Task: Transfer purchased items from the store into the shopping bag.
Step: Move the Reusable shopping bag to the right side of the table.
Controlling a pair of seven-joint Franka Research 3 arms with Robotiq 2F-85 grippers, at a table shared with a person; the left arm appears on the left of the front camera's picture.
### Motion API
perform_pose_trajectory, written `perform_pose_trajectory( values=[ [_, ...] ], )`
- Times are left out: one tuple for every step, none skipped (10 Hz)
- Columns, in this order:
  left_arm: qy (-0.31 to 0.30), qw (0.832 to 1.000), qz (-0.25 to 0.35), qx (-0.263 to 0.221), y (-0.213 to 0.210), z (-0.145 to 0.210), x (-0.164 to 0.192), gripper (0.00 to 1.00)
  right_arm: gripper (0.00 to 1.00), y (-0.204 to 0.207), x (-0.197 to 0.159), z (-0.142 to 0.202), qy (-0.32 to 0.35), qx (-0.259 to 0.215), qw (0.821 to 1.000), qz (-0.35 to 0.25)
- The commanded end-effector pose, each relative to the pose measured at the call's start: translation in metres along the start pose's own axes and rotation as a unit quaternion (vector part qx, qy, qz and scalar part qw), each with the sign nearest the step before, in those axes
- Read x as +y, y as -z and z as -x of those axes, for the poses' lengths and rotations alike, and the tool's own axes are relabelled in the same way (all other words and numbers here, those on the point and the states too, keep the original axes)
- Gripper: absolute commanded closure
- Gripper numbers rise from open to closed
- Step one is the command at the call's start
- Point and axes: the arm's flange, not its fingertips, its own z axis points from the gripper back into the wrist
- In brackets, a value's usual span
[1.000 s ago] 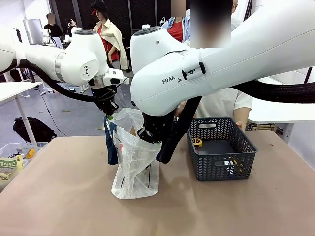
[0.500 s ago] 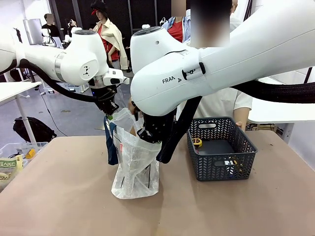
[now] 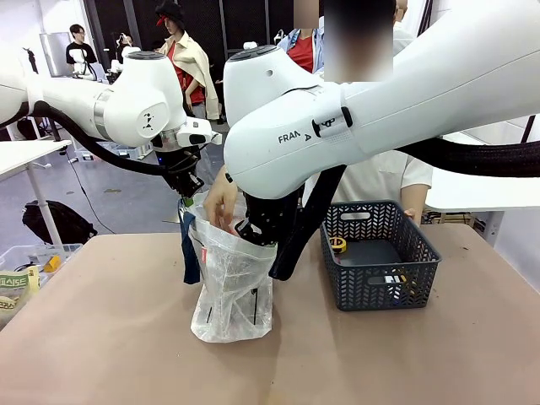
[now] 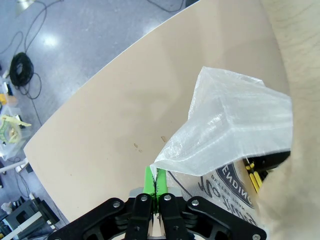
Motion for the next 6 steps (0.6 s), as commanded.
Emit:
perform_pose_trajectory(
  values=[
    [0.000, 1.000, -0.002, -0.001, -0.0011, 0.0002, 0.0020, 1.00, 1.00, 0.0014, -0.0009, 0.0043, 0.003, -0.003, 1.000, -0.002],
    [0.000, 1.000, -0.002, -0.001, -0.0011, 0.0002, 0.0020, 1.00, 1.00, 0.0014, -0.0009, 0.0043, 0.003, -0.003, 1.000, -0.002],
    [0.000, 1.000, -0.002, -0.001, -0.0011, 0.0002, 0.0020, 1.00, 1.00, 0.0014, -0.0009, 0.0043, 0.003, -0.003, 1.000, -0.002],
    [0.000, 1.000, -0.002, -0.001, -0.0011, 0.0002, 0.0020, 1.00, 1.00, 0.0014, -0.0009, 0.0043, 0.003, -0.003, 1.000, -0.002],
    [0.000, 1.000, -0.002, -0.001, -0.0011, 0.0002, 0.0020, 1.00, 1.00, 0.0014, -0.0009, 0.0043, 0.003, -0.003, 1.000, -0.002],
    [0.000, 1.000, -0.002, -0.001, -0.0011, 0.0002, 0.0020, 1.00, 1.00, 0.0014, -0.0009, 0.0043, 0.003, -0.003, 1.000, -0.002]
  ],
)
